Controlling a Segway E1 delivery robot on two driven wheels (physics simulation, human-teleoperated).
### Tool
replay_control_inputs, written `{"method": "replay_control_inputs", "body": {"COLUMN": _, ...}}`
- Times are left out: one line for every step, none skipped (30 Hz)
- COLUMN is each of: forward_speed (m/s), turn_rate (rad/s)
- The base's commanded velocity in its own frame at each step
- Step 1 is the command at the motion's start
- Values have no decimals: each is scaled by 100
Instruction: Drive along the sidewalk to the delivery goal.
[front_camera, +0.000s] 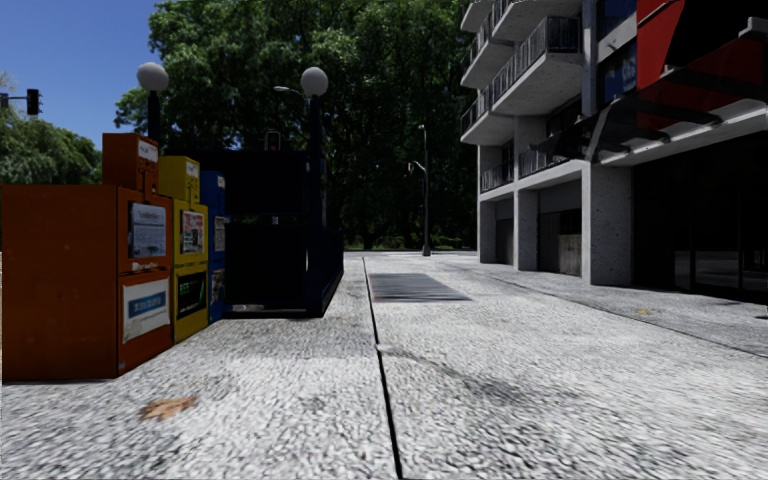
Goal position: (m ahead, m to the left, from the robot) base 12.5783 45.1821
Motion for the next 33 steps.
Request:
{"method": "replay_control_inputs", "body": {"forward_speed": 200, "turn_rate": -37}}
{"method": "replay_control_inputs", "body": {"forward_speed": 200, "turn_rate": -37}}
{"method": "replay_control_inputs", "body": {"forward_speed": 200, "turn_rate": -37}}
{"method": "replay_control_inputs", "body": {"forward_speed": 200, "turn_rate": -37}}
{"method": "replay_control_inputs", "body": {"forward_speed": 200, "turn_rate": -37}}
{"method": "replay_control_inputs", "body": {"forward_speed": 200, "turn_rate": -37}}
{"method": "replay_control_inputs", "body": {"forward_speed": 200, "turn_rate": -37}}
{"method": "replay_control_inputs", "body": {"forward_speed": 200, "turn_rate": -37}}
{"method": "replay_control_inputs", "body": {"forward_speed": 200, "turn_rate": -37}}
{"method": "replay_control_inputs", "body": {"forward_speed": 200, "turn_rate": -37}}
{"method": "replay_control_inputs", "body": {"forward_speed": 200, "turn_rate": -37}}
{"method": "replay_control_inputs", "body": {"forward_speed": 200, "turn_rate": -37}}
{"method": "replay_control_inputs", "body": {"forward_speed": 200, "turn_rate": -37}}
{"method": "replay_control_inputs", "body": {"forward_speed": 200, "turn_rate": -37}}
{"method": "replay_control_inputs", "body": {"forward_speed": 200, "turn_rate": -37}}
{"method": "replay_control_inputs", "body": {"forward_speed": 200, "turn_rate": -37}}
{"method": "replay_control_inputs", "body": {"forward_speed": 200, "turn_rate": -37}}
{"method": "replay_control_inputs", "body": {"forward_speed": 200, "turn_rate": -37}}
{"method": "replay_control_inputs", "body": {"forward_speed": 200, "turn_rate": -37}}
{"method": "replay_control_inputs", "body": {"forward_speed": 200, "turn_rate": -37}}
{"method": "replay_control_inputs", "body": {"forward_speed": 200, "turn_rate": -37}}
{"method": "replay_control_inputs", "body": {"forward_speed": 200, "turn_rate": -22}}
{"method": "replay_control_inputs", "body": {"forward_speed": 200, "turn_rate": 0}}
{"method": "replay_control_inputs", "body": {"forward_speed": 200, "turn_rate": 0}}
{"method": "replay_control_inputs", "body": {"forward_speed": 200, "turn_rate": 0}}
{"method": "replay_control_inputs", "body": {"forward_speed": 200, "turn_rate": 0}}
{"method": "replay_control_inputs", "body": {"forward_speed": 200, "turn_rate": 0}}
{"method": "replay_control_inputs", "body": {"forward_speed": 200, "turn_rate": 0}}
{"method": "replay_control_inputs", "body": {"forward_speed": 200, "turn_rate": 0}}
{"method": "replay_control_inputs", "body": {"forward_speed": 200, "turn_rate": 0}}
{"method": "replay_control_inputs", "body": {"forward_speed": 200, "turn_rate": 5}}
{"method": "replay_control_inputs", "body": {"forward_speed": 200, "turn_rate": 5}}
{"method": "replay_control_inputs", "body": {"forward_speed": 200, "turn_rate": 7}}
